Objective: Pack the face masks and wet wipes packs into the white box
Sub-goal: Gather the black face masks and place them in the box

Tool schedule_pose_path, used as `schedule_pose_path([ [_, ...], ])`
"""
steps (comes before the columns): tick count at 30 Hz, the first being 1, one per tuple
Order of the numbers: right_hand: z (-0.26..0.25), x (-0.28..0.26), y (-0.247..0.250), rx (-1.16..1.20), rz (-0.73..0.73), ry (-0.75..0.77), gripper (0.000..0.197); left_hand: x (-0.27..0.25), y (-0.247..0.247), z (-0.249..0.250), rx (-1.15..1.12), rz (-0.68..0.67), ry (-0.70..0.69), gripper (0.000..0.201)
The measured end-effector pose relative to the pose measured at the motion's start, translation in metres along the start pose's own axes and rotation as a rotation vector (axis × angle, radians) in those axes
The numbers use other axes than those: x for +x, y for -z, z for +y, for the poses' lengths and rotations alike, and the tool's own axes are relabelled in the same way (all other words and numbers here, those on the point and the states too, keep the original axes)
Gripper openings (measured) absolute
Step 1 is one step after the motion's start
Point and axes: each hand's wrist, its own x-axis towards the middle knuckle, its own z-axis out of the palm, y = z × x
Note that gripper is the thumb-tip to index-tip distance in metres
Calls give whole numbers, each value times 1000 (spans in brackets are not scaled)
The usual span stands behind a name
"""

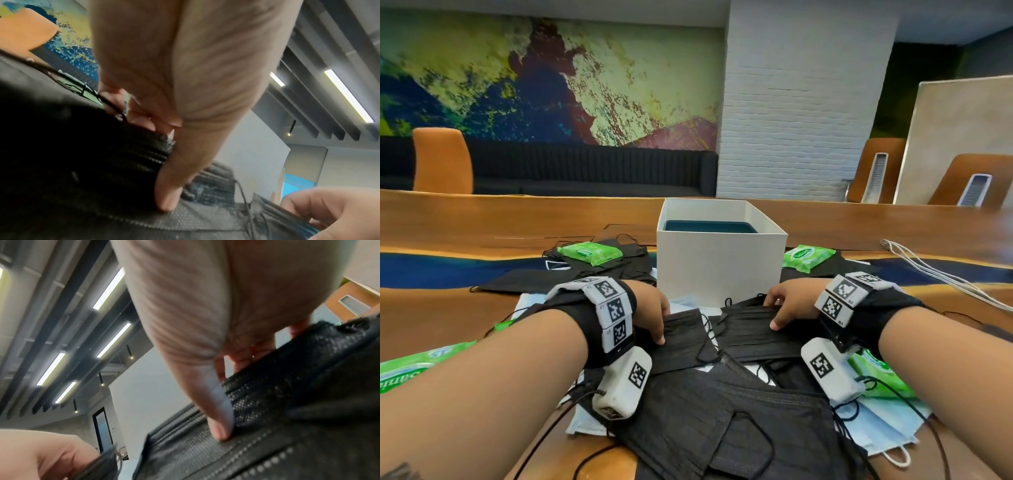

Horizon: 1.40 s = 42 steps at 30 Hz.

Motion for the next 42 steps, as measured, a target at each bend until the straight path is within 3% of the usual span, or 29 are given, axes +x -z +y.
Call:
schedule_pose_path([
  [2, 4, 0, 1, 54, 70, 47, 34, -1, 2, -6, -50, 67, -37, 16],
  [4, 6, -5, 4, 133, 150, 82, 16, -8, 9, -12, -180, 146, -69, 14],
  [8, 14, -24, 19, 317, 331, 129, 13, -21, 20, -23, -598, 320, -170, 12],
  [11, 21, -41, 30, 513, 452, 123, 6, -32, 24, -23, -1020, 372, -309, 15],
  [13, 26, -50, 33, 598, 478, 109, 4, -37, 26, -21, -1171, 405, -377, 20],
  [18, 26, -63, 25, 541, 384, 37, 6, -37, 24, -16, -1482, 470, -433, 17],
  [22, 20, -63, 14, 506, 393, 43, 15, -31, 10, -14, -1638, 436, -430, 15],
  [26, 19, -62, 13, 743, 450, 83, 15, -19, -13, -8, -1808, 451, -390, 16],
  [31, -3, -61, 12, 1366, 418, 249, 17, -6, -30, -8, -1923, 496, -409, 17],
  [35, -27, -47, -1, 1428, 388, 273, 15, -7, -31, -10, -1954, 472, -457, 23],
  [42, -61, -26, -25, 1551, 155, 403, 18, -6, -39, -15, -2101, 409, -473, 25],
])
